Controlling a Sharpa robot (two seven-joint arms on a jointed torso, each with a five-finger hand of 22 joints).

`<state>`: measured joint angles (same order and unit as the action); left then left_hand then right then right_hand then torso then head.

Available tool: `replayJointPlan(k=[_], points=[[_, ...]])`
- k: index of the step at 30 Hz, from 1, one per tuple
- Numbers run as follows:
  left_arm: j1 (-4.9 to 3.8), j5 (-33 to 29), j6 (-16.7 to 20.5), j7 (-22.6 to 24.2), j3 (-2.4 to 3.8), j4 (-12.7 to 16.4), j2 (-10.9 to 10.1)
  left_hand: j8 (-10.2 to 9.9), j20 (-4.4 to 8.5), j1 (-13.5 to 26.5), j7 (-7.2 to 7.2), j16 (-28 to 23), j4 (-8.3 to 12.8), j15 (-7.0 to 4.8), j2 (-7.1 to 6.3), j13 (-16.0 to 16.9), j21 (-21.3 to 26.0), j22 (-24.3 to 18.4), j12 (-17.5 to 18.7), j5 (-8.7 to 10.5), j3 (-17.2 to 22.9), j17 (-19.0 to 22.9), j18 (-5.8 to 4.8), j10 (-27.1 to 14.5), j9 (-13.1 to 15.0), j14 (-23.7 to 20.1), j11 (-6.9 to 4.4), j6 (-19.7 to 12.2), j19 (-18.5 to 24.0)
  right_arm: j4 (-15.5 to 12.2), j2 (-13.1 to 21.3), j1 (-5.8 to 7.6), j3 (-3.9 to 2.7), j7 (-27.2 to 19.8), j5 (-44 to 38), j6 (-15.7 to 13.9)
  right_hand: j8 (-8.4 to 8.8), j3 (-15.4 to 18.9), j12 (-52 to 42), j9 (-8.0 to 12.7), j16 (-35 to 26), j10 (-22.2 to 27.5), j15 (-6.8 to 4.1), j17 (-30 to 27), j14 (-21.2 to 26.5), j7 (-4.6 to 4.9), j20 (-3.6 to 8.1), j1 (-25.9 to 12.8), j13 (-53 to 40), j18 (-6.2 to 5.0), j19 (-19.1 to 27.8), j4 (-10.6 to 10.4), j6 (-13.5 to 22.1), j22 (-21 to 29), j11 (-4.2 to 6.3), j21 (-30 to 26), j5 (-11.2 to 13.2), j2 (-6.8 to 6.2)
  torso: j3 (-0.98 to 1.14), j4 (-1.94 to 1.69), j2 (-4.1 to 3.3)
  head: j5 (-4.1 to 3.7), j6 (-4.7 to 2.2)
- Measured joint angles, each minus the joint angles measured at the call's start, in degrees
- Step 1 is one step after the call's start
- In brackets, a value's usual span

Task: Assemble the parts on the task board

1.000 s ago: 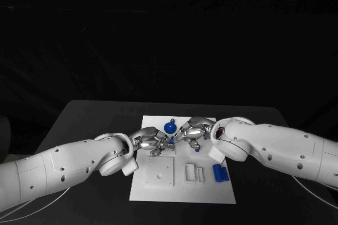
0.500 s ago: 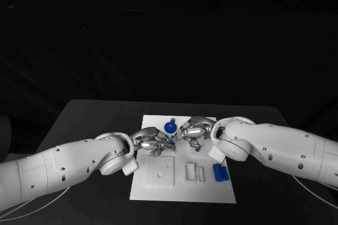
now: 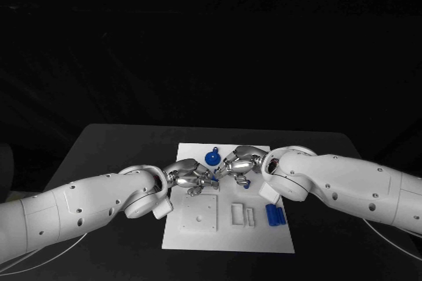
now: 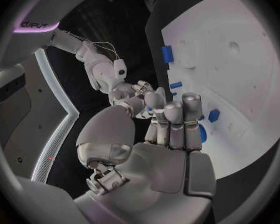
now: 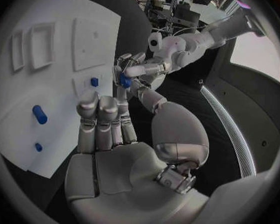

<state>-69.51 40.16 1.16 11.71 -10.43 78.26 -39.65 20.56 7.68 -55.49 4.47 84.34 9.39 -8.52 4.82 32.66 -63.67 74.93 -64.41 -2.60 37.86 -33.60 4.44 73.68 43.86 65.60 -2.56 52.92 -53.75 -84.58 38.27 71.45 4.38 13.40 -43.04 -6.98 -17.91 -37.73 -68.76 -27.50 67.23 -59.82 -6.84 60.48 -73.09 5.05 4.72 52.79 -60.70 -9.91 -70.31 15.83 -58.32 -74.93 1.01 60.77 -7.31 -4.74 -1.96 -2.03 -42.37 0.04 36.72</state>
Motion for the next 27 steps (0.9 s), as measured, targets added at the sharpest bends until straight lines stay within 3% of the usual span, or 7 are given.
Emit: replayJointPlan(k=[11, 27], points=[[0.01, -0.2, -0.1, -0.4, -0.01, 0.0, 0.0, 0.2, 0.0, 0.1, 0.0, 0.0, 0.1, 0.01, -0.09, 0.0, 0.0, 0.0, 0.0, 0.08, -0.1, 0.0, 0.0, 0.0, 0.0, 0.0, 0.0, 0.0, 0.0, 0.0, 0.0, -0.29, 0.06, -0.3, -0.6, 0.1, -0.87, -2.8, 0.0, -0.4, 0.0, -0.4, -0.32, 0.1, -0.3, -0.91, 0.0, 2.7, -0.1, -0.26, 0.0, 0.4, -1.8, 0.0, 0.41, 0.5, 3.9, 1.12, 0.02, -0.01, 0.0, 0.14, 0.12], [0.02, -1.2, -0.2, -0.4, -0.02, 0.0, 0.0, 0.2, 0.0, 0.2, -0.02, 0.0, 0.2, 0.02, -0.14, -0.2, 0.0, 0.0, 0.0, -0.11, -0.1, 0.1, 0.0, 0.0, 0.0, 0.0, 0.0, 0.0, 0.0, -0.3, 0.2, -0.4, 0.08, -0.4, -0.1, 0.0, -1.17, -3.6, 0.0, -0.8, 0.0, -0.6, -0.51, 0.2, -0.5, -1.12, -0.01, 3.2, -0.3, -0.31, 0.0, 0.5, -2.1, 0.0, 0.61, 0.7, 4.2, 1.59, 0.01, 0.01, 0.0, 0.12, 0.21]])
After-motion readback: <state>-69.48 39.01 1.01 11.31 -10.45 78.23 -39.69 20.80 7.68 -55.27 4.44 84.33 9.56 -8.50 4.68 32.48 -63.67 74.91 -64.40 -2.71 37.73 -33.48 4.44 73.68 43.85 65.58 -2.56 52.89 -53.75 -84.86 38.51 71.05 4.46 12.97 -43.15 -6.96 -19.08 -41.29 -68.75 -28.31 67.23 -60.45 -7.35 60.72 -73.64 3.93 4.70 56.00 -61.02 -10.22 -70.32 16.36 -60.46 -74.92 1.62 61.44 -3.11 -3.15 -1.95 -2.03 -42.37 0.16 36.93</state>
